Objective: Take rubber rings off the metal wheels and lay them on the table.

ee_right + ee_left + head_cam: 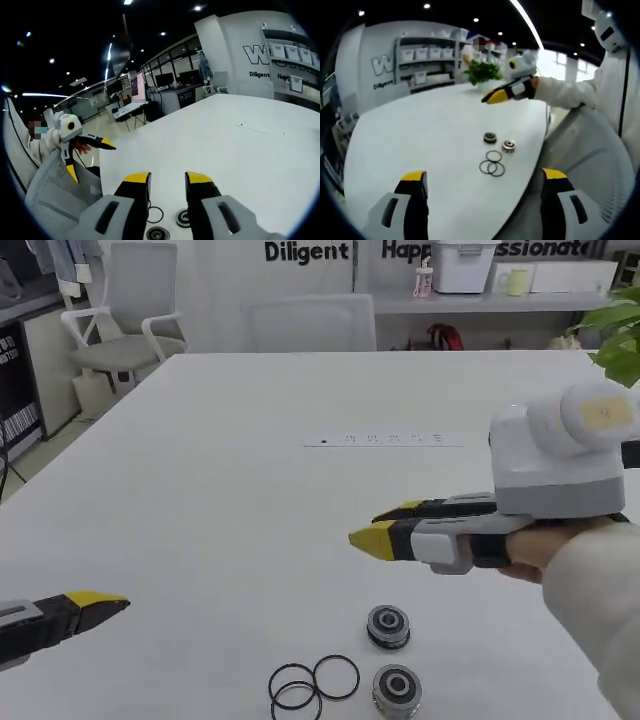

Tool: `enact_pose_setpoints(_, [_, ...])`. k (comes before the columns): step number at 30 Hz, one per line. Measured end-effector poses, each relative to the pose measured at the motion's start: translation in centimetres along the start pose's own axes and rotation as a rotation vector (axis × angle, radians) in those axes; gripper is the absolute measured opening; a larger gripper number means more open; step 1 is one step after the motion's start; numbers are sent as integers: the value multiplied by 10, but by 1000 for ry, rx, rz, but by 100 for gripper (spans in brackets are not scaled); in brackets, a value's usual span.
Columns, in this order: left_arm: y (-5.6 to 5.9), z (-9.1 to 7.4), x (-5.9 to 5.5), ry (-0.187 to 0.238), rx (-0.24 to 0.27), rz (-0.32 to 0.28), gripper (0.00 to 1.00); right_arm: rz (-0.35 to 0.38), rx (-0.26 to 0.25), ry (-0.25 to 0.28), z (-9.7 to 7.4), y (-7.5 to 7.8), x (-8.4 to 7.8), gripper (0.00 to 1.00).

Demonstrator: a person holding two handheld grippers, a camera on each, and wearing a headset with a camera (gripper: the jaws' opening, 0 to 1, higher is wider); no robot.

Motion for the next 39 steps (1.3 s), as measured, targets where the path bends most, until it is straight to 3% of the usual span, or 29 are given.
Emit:
enact_pose_setpoints(4, [-7,-6,13,6,19,33,95,-8,-12,5,-2,4,0,28])
enact_pose_setpoints(11, [-16,-14,49,58,52,105,94,-15,-39,24,-9,16,-3,32])
enact_pose_setpoints(17, [-21,-11,80,102,45,155,94,-19,-80,-22,-12,32,-19,34])
enact_pose_setpoints(26, [-22,9,116,118,-1,263,93,0,-99,-81,-17,47,-42,35])
enact_pose_setpoints(35, [-19,40,137,135,-88,311,90,10,-54,-144,-14,48,-67,38])
enact_pose_setpoints(39, [-16,58,147,163,-139,320,87,24,-35,-185,-11,49,-81,35])
Point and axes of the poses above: the centre of the closed fingertips' face, and the gripper's own axes: z roughly forward along the fingers, y roughly to its right, x roughly out of its top, the point moved 4 cm from there along -z, roughly backward along the fingers
